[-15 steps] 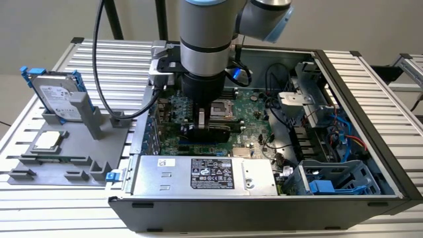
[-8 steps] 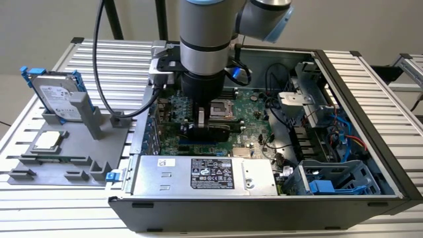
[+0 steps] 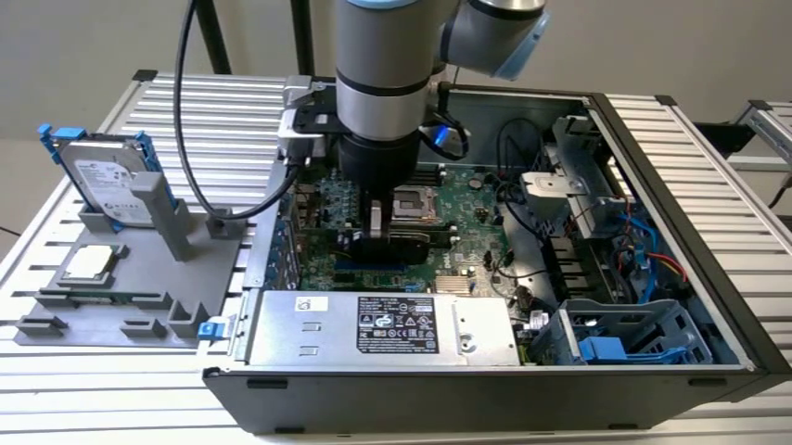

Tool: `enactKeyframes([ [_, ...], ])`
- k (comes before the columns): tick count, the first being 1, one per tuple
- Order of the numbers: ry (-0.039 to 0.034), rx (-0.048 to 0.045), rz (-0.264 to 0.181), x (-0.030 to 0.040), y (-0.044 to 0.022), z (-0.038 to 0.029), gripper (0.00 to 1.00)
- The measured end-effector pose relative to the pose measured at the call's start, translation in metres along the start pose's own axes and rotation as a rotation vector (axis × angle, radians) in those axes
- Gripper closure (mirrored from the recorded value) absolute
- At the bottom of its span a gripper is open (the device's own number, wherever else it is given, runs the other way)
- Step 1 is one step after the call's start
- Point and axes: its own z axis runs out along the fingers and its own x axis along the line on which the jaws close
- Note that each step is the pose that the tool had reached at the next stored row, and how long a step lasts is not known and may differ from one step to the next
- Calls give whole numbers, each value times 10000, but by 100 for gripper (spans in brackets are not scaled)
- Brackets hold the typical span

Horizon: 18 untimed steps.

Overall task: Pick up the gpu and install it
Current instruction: 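Insert the gpu into the slot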

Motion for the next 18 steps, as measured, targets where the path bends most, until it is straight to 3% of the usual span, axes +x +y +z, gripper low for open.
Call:
enactKeyframes([
  [18, 3, -2, 1, -17, 7, 44, 100],
])
